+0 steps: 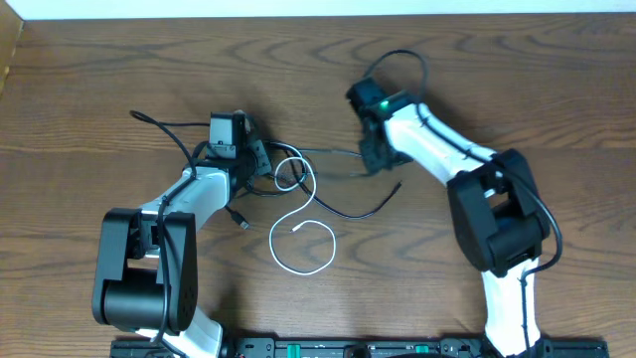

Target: Untangle cables

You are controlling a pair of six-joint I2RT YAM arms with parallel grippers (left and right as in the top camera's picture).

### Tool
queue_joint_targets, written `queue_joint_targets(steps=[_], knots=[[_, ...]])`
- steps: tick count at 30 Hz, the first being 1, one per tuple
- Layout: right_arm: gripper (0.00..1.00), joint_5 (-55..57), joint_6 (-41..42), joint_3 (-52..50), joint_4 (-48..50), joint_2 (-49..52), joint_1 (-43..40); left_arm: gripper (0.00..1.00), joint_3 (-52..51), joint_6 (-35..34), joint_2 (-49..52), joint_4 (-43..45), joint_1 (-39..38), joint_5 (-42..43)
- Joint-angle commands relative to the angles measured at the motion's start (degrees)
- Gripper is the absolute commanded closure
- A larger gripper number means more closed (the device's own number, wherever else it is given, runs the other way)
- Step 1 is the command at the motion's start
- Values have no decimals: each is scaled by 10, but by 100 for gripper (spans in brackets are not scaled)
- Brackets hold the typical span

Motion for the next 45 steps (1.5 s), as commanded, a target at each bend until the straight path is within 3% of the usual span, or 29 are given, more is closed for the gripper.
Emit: queue_joint_targets(steps=[1, 14, 19, 22, 27, 30, 33, 45], knots=[[41, 97, -9, -22, -9, 26, -61, 60, 4, 7, 2, -6, 13, -52], [39, 86, -10, -85, 3, 26, -208, 60, 4, 7, 11, -6, 13, -82], [37, -22, -24, -107, 30, 26, -233, 59, 5, 5, 12, -3, 13, -70], [33, -94, -64, -119, 47, 26, -233, 51, 18, 21, 8, -19, 13, -2], [28, -149, -94, -120, 47, 26, -231, 52, 111, 29, -5, -199, 5, 43], [34, -150, -94, -119, 51, 26, -229, 51, 183, 29, -5, -316, -7, 43], [35, -159, -85, -119, 55, 26, -227, 51, 238, 26, -5, -377, -29, 43], [27, -222, -85, -119, 72, 26, -188, 52, 256, -25, 37, -279, -176, 6]])
